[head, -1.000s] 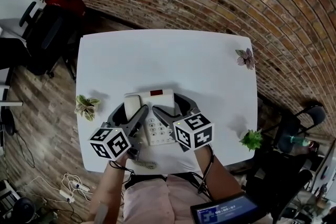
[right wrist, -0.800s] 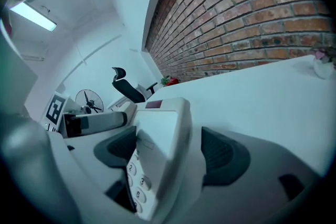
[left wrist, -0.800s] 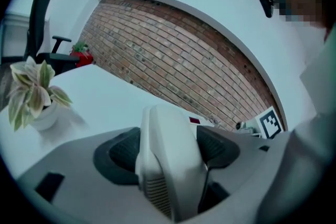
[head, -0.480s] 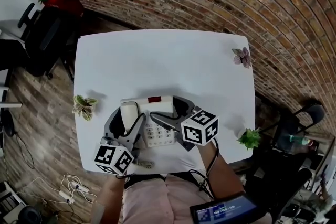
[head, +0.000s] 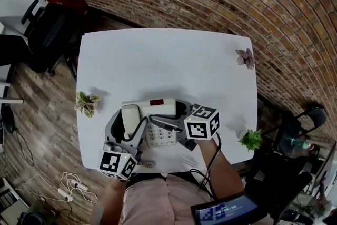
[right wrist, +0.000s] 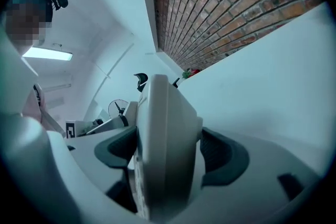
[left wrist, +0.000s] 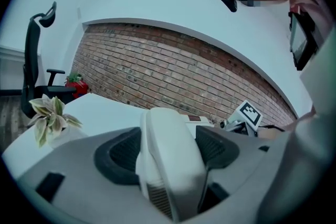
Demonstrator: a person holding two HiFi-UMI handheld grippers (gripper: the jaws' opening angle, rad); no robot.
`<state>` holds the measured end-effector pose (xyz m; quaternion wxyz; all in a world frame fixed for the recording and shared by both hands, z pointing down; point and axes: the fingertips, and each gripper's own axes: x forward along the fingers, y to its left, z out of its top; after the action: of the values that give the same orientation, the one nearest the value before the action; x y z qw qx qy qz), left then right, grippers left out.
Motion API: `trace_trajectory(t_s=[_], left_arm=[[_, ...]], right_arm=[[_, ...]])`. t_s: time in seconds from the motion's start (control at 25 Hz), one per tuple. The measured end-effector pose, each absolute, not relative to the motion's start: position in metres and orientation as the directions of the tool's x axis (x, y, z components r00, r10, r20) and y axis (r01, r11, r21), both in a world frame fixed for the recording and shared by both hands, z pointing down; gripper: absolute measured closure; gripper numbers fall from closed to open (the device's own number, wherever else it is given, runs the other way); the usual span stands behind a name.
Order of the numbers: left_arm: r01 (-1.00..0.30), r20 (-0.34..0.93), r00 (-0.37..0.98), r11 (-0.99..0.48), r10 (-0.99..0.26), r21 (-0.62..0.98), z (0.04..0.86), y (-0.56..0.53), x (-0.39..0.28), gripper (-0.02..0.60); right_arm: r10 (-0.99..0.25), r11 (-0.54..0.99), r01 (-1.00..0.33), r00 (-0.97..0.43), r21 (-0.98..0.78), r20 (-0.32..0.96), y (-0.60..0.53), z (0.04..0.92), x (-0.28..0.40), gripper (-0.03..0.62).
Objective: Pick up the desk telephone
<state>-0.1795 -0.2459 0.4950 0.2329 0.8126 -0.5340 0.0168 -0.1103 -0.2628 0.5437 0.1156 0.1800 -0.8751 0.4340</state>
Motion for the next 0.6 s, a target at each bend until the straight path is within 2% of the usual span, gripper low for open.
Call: trace_trajectory(t_s=[0.2,0.28,0.32,0.44,0.6], left_arm=[[-0.868,0.263,0.475,-0.398,-0.840,0.296,0.492,-0.242,-0.174,0.233],[-0.851,0.293,0.522,-0.466,-0.801,0.242,0.497,-0.238,-0.164,0.153],[-0.839,0.306,0.543,-0.486,-0.782,0.245,0.501,-0.235,-0.161,0.144],[-0.803,0.310,0.587,-0.488,-0.748,0.341,0.507,-0.228,-0.162,0.113],[-0.712,0.292,0.687,-0.537,-0.665,0.452,0.512,-0.219,-0.158,0.103]], right_arm=[[-0.230,0.591,-0.387,-0.922,-0.708,0.311,-0.261,0.537,-0.108,0.227],[-0.245,0.605,-0.379,-0.925,-0.700,0.289,-0.260,0.536,-0.107,0.227],[-0.248,0.616,-0.374,-0.927,-0.693,0.280,-0.259,0.534,-0.106,0.227],[-0.243,0.661,-0.355,-0.935,-0.661,0.258,-0.256,0.527,-0.108,0.227],[-0.228,0.706,-0.327,-0.945,-0.628,0.235,-0.251,0.520,-0.111,0.227]])
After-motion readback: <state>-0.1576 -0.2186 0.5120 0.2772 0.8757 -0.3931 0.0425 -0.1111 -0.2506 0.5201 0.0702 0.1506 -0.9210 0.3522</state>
